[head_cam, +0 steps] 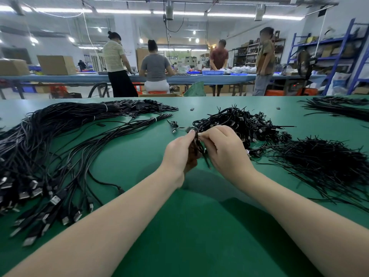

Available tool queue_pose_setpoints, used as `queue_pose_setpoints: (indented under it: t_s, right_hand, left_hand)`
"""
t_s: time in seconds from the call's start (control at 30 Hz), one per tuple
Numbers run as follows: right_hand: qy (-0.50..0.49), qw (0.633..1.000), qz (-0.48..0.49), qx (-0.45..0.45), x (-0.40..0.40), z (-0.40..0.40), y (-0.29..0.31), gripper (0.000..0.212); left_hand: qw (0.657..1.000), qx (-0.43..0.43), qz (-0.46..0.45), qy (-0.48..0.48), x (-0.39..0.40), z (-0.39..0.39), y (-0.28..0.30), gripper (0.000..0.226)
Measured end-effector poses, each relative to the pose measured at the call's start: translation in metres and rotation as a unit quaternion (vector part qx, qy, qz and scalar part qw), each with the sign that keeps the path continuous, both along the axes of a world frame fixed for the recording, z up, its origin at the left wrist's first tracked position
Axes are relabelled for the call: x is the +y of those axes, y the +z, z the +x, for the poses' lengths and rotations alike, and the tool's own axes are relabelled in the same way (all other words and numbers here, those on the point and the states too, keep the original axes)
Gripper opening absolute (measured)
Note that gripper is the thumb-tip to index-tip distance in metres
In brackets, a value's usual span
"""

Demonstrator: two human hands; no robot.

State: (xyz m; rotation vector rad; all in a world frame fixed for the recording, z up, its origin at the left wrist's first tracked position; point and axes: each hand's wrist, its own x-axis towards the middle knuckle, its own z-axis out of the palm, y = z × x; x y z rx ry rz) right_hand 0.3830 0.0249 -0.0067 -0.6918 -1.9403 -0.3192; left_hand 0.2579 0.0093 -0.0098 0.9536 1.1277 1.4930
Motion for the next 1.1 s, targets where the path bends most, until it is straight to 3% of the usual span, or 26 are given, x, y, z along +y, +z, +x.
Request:
queue_pose_setpoints:
  t_s: [0.03, 0.1, 0.2, 0.27, 0.33, 0.4, 0.43, 0.5, 0.57, 0.63, 0.7, 0.77, 0.83, 0.97, 1.1]
  right_hand:
    - [0.001, 0.999, 0.025, -0.020, 0.001, 0.001, 0.000, 0.003]
    - [-0.007, 1.000, 0.012, -0.025, 0.001, 0.003, 0.002, 0.005]
    - [-0.023, 0.996, -0.070, 0.040, 0.004, 0.003, 0.016, 0.013]
    - [-0.061, 0.994, -0.059, 0.065, 0.017, 0.005, 0.041, 0.016]
    - [-0.135, 0.988, -0.053, 0.044, 0.047, 0.014, 0.076, 0.020]
    - [-0.272, 0.954, -0.119, -0.036, 0.081, 0.030, 0.109, 0.028]
    - [-0.345, 0.917, -0.184, -0.074, 0.091, 0.037, 0.119, 0.036]
    - [-0.423, 0.858, -0.265, -0.119, 0.093, 0.035, 0.122, 0.047]
    - [-0.371, 0.890, -0.220, -0.145, 0.076, 0.013, 0.107, 0.046]
    - [-0.246, 0.936, -0.199, -0.157, 0.047, -0.014, 0.072, 0.043]
    - [-0.154, 0.944, -0.231, -0.179, 0.013, -0.041, 0.029, 0.039]
    - [-0.105, 0.936, -0.271, -0.199, -0.010, -0.059, -0.009, 0.036]
    - [-0.088, 0.933, -0.293, -0.190, -0.015, -0.065, -0.029, 0.033]
    - [-0.071, 0.931, -0.312, -0.177, -0.009, -0.062, -0.033, 0.029]
    - [-0.071, 0.932, -0.296, -0.198, -0.016, -0.067, -0.029, 0.031]
  left_hand:
    - [0.997, -0.053, -0.048, -0.040, -0.001, -0.001, 0.003, 0.024]
    - [0.991, -0.047, -0.098, -0.082, -0.002, -0.005, 0.010, 0.027]
    - [0.982, 0.150, -0.094, -0.063, -0.002, -0.017, 0.026, 0.038]
    - [0.955, 0.287, -0.063, -0.035, 0.000, -0.029, 0.035, 0.039]
    - [0.925, 0.378, -0.030, 0.001, 0.002, -0.047, 0.042, 0.021]
    - [0.894, 0.444, -0.029, 0.053, 0.007, -0.070, 0.050, 0.019]
    - [0.866, 0.492, -0.048, 0.073, 0.012, -0.084, 0.053, 0.024]
    - [0.774, 0.615, -0.117, 0.094, 0.023, -0.120, 0.053, 0.033]
    - [0.661, 0.714, -0.202, 0.110, 0.023, -0.157, 0.048, 0.035]
    - [0.560, 0.769, -0.277, 0.133, 0.016, -0.193, 0.040, 0.036]
    - [0.514, 0.774, -0.339, 0.144, 0.007, -0.226, 0.034, 0.040]
    - [0.504, 0.770, -0.369, 0.128, 0.003, -0.255, 0.028, 0.034]
    - [0.516, 0.767, -0.362, 0.120, 0.001, -0.273, 0.023, 0.025]
    - [0.550, 0.757, -0.316, 0.158, -0.001, -0.291, 0.017, 0.028]
    - [0.564, 0.746, -0.302, 0.183, 0.003, -0.296, 0.010, 0.029]
